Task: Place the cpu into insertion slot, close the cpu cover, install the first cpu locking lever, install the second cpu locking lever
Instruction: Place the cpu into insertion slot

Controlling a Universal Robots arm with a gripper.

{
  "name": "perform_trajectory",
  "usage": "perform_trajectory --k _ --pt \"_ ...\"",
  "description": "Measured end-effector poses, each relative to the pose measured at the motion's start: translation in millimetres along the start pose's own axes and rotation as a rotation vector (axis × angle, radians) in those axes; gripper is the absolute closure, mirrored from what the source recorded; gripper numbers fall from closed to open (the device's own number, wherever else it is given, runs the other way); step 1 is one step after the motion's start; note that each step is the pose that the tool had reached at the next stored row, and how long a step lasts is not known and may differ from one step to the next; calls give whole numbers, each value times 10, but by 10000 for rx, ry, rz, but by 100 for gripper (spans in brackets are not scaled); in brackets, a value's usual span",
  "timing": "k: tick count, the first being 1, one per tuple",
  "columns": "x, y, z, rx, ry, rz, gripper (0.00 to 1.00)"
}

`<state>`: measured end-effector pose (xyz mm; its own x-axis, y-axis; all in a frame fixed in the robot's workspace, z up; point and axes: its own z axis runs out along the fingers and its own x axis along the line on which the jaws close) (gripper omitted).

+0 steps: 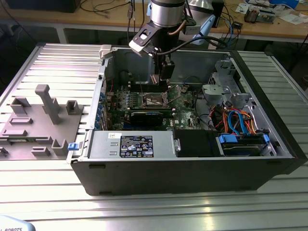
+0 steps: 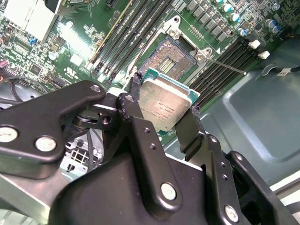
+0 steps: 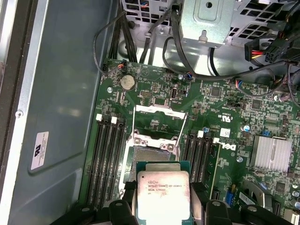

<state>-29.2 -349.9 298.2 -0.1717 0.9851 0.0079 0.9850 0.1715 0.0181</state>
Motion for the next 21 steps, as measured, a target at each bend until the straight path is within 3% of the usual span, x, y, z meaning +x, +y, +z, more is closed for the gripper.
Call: perform_trajectory --k 21 --pt "0 0 0 -3 -8 413 46"
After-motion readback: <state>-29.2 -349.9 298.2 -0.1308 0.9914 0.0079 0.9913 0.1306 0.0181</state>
